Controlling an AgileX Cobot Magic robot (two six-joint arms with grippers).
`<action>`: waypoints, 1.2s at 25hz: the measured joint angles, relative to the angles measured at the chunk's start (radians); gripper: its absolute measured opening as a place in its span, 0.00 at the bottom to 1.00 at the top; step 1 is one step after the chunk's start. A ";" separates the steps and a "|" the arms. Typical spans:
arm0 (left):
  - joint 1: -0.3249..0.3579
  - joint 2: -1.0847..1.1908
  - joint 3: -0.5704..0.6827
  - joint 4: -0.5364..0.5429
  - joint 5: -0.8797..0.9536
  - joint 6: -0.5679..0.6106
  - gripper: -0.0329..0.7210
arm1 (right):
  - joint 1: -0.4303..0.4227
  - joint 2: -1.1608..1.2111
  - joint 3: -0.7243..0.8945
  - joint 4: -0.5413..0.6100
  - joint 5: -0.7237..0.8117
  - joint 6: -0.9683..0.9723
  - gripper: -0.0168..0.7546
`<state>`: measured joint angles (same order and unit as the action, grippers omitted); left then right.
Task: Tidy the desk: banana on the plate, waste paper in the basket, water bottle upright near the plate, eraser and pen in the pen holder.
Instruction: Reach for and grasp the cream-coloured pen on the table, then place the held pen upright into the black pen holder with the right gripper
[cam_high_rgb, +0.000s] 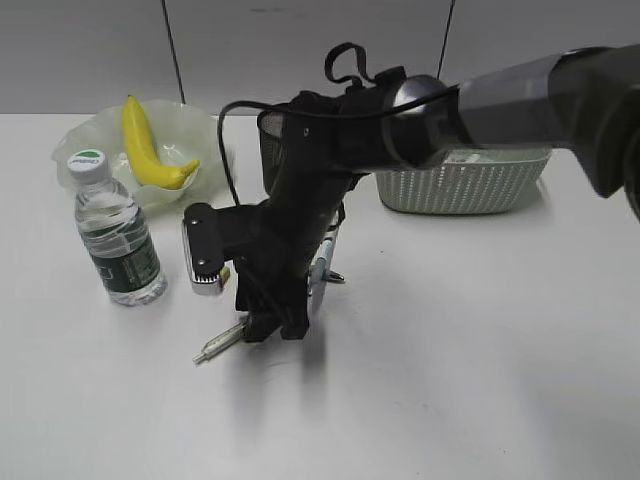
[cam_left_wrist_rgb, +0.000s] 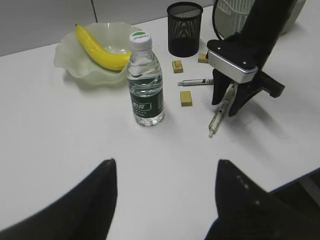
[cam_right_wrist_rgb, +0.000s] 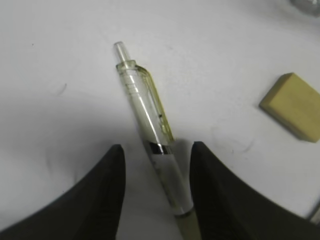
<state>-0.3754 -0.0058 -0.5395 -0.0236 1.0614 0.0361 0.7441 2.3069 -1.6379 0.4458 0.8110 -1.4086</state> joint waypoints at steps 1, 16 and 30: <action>0.000 0.000 0.000 0.000 0.000 0.000 0.66 | 0.000 0.011 -0.007 0.000 0.000 0.000 0.48; 0.000 0.000 0.000 0.000 0.000 0.000 0.66 | 0.002 0.040 -0.056 -0.065 0.036 0.032 0.16; 0.000 0.000 0.000 0.000 0.000 0.000 0.65 | 0.002 -0.220 -0.049 0.149 0.108 0.037 0.16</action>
<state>-0.3754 -0.0058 -0.5395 -0.0236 1.0614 0.0361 0.7460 2.0866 -1.6871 0.5952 0.9190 -1.3714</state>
